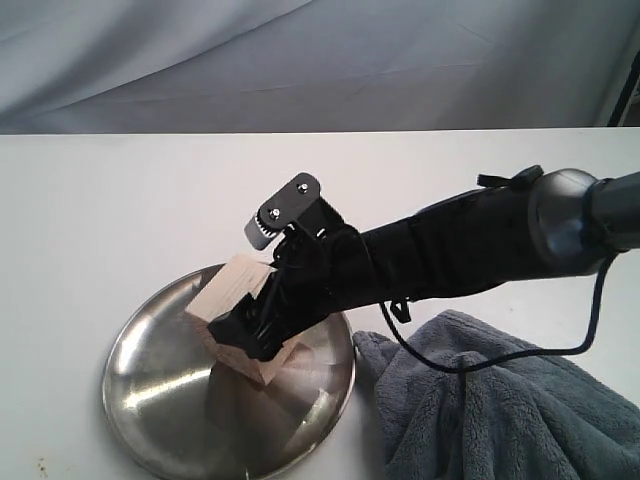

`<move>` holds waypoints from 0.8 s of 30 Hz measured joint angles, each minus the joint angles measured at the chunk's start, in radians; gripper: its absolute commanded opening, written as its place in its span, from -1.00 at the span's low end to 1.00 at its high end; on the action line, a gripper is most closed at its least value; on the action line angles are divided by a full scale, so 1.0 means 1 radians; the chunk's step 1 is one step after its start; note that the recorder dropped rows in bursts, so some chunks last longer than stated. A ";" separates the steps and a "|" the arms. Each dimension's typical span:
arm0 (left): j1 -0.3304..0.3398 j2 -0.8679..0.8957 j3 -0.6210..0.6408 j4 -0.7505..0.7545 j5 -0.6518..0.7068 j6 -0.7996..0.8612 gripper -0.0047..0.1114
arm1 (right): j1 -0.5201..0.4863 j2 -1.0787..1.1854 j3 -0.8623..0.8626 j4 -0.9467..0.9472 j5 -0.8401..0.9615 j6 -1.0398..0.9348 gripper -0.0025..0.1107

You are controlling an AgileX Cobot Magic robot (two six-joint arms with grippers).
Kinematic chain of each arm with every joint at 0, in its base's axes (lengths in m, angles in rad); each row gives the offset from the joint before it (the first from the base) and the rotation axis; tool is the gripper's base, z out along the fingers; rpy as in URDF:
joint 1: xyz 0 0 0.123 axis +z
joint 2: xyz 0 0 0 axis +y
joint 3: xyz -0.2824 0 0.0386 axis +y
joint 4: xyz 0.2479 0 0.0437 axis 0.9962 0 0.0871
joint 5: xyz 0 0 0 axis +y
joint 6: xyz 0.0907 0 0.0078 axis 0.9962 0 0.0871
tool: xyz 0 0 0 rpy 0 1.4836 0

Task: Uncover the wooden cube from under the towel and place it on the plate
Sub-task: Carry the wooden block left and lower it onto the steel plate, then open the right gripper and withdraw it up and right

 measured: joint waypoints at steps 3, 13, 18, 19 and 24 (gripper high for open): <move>0.000 0.000 0.000 0.000 0.000 0.000 -0.92 | 0.012 0.017 0.000 0.001 -0.005 -0.025 -0.96; 0.000 0.000 0.000 0.000 0.000 0.000 -0.92 | 0.012 0.029 0.000 0.004 -0.007 -0.032 -0.96; 0.000 0.000 0.000 0.000 0.000 0.000 -0.92 | 0.012 0.029 0.000 0.004 -0.007 -0.034 -0.85; 0.000 0.000 0.000 0.000 0.000 0.000 -0.92 | 0.012 0.029 0.000 0.004 -0.007 -0.035 -0.77; 0.000 0.000 0.000 0.000 0.000 0.000 -0.92 | 0.012 0.029 0.000 0.004 -0.007 -0.035 -0.13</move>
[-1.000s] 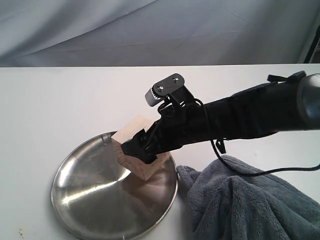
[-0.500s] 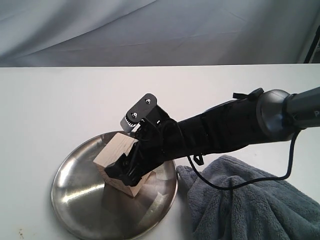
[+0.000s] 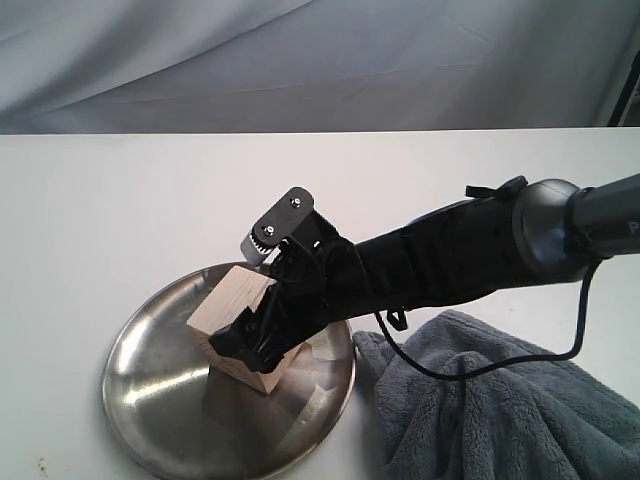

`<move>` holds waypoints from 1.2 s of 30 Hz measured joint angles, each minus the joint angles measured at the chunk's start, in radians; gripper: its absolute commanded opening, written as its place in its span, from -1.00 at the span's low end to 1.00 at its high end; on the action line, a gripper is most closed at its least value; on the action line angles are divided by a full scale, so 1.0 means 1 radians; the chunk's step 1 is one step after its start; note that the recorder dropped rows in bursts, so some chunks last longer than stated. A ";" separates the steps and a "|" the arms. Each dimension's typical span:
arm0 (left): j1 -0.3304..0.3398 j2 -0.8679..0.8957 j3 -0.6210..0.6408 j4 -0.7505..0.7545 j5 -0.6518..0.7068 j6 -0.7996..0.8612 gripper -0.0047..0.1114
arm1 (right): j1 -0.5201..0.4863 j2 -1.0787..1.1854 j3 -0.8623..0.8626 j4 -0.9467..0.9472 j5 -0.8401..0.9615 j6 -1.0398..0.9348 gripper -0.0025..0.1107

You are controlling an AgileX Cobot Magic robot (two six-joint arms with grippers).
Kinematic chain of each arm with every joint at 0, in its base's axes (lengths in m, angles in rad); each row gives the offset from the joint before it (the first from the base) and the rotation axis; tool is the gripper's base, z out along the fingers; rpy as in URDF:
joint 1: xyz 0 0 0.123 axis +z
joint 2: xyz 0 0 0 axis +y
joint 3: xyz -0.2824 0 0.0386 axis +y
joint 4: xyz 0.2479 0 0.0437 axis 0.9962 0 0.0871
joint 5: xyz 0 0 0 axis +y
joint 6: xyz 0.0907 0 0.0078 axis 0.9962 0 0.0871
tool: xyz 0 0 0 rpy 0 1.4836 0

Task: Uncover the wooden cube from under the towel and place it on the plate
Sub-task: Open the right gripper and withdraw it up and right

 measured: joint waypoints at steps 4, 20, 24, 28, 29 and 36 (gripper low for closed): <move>0.000 0.000 0.000 0.000 0.000 0.000 -0.92 | 0.000 0.000 0.000 0.000 0.000 -0.007 0.66; 0.000 0.000 0.000 0.000 0.000 0.000 -0.92 | 0.000 -0.019 -0.004 0.016 0.012 -0.070 0.90; 0.000 0.000 0.000 0.000 0.000 0.000 -0.92 | 0.000 -0.097 -0.004 0.016 -0.032 -0.093 0.90; 0.000 0.000 0.000 0.000 0.000 0.000 -0.92 | 0.004 -0.197 -0.004 0.016 -0.171 -0.109 0.90; 0.000 0.000 0.000 0.000 0.000 0.000 -0.92 | 0.004 -0.219 -0.004 0.016 -0.208 -0.109 0.90; 0.000 0.000 0.000 0.000 0.000 0.000 -0.92 | 0.004 -0.407 -0.004 0.011 -0.585 -0.121 0.90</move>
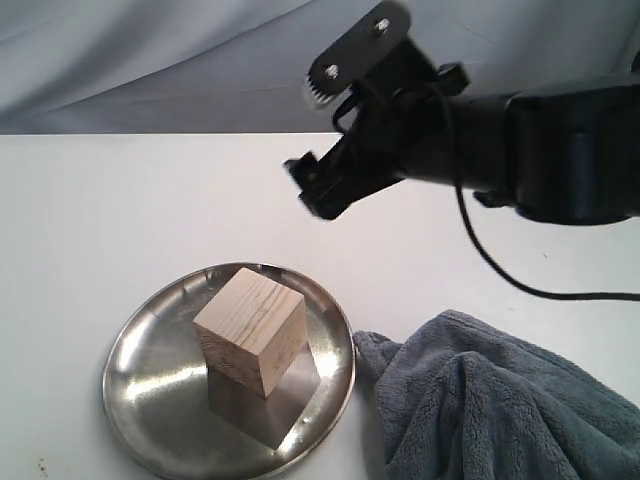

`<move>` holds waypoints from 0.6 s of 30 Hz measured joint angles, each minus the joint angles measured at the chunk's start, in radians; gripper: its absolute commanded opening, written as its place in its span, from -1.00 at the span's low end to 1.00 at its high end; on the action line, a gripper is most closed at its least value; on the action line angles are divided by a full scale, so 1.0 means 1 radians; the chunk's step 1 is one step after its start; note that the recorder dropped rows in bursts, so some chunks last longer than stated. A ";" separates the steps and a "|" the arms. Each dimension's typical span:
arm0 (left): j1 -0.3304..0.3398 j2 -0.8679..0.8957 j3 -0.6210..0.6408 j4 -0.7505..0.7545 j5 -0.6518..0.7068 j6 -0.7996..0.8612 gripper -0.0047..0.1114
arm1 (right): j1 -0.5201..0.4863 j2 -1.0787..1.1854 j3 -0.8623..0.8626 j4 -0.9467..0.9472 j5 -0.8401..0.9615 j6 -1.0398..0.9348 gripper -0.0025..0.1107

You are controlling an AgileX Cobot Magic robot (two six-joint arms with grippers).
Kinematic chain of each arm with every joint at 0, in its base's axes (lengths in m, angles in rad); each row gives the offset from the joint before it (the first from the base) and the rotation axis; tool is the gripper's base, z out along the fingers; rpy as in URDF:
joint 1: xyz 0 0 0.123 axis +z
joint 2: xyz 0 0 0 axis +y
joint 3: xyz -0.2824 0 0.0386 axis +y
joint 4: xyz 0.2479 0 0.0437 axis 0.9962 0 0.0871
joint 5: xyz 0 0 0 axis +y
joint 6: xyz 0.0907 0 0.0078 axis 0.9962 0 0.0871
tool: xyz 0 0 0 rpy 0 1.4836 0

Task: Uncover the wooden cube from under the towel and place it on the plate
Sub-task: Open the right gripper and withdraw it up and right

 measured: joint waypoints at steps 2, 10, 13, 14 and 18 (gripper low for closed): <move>0.000 0.000 0.000 0.000 0.000 0.000 -0.92 | 0.000 -0.042 0.000 0.000 -0.115 -0.024 0.90; 0.000 0.000 0.000 0.000 0.000 0.000 -0.92 | -0.048 -0.196 0.053 0.002 -0.526 -0.082 0.90; 0.000 0.000 0.000 0.000 0.000 0.000 -0.92 | -0.089 -0.263 0.106 0.005 -0.569 -0.082 0.88; 0.000 0.000 0.000 0.000 0.000 0.000 -0.92 | -0.101 -0.288 0.121 0.007 -0.576 -0.082 0.85; 0.000 0.000 0.000 0.000 0.000 0.000 -0.92 | -0.151 -0.386 0.190 0.007 -0.613 -0.082 0.46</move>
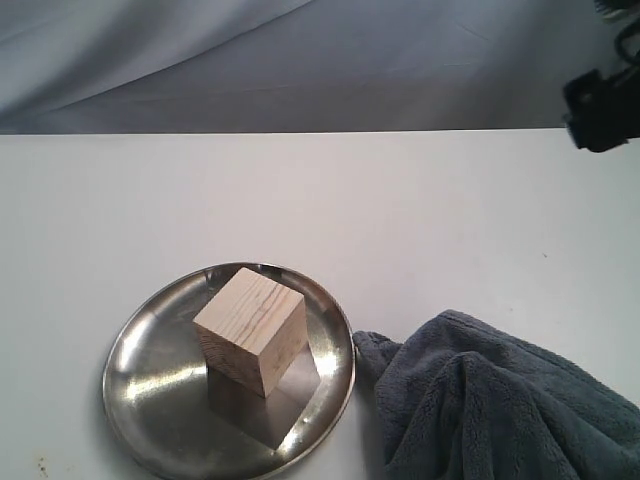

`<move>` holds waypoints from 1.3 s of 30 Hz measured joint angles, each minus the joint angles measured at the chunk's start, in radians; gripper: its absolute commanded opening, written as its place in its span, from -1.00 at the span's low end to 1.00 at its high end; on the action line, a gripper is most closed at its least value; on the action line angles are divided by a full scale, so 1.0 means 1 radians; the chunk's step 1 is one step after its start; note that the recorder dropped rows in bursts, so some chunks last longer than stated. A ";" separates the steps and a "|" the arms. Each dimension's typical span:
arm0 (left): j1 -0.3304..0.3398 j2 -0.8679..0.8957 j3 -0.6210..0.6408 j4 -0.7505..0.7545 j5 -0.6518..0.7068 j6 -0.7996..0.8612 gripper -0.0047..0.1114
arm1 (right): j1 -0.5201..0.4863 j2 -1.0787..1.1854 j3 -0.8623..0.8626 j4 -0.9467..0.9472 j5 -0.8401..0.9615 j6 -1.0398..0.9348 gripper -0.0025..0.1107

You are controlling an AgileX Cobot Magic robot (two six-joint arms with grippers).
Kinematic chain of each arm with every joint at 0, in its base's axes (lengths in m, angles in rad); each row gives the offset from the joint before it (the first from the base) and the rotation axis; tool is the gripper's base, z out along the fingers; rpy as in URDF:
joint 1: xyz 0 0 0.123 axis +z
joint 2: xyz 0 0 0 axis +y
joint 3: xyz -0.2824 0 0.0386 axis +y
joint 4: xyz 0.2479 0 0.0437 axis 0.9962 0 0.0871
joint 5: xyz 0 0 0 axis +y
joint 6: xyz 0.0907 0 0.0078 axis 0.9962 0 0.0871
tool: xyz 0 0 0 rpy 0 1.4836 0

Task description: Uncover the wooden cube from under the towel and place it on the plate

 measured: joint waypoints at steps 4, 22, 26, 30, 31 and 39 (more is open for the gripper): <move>0.000 0.000 0.000 0.000 0.000 0.000 -0.92 | -0.023 -0.095 0.064 0.000 -0.083 0.000 -0.23; 0.000 0.000 0.000 0.000 0.000 0.000 -0.92 | -0.023 -0.794 0.420 0.006 0.279 0.165 -0.96; 0.000 0.000 0.000 0.000 0.000 0.000 -0.92 | -0.023 -0.903 0.454 0.006 0.361 0.216 -0.96; 0.000 0.000 0.000 0.000 0.000 0.000 -0.92 | -0.023 -0.970 0.461 0.006 0.372 0.234 -0.96; 0.000 0.000 0.000 0.000 0.000 0.000 -0.92 | -0.023 -0.981 0.462 0.006 0.372 0.238 -0.96; 0.000 0.000 0.000 0.000 0.000 0.000 -0.92 | -0.023 -1.001 0.462 0.006 0.374 0.245 -0.96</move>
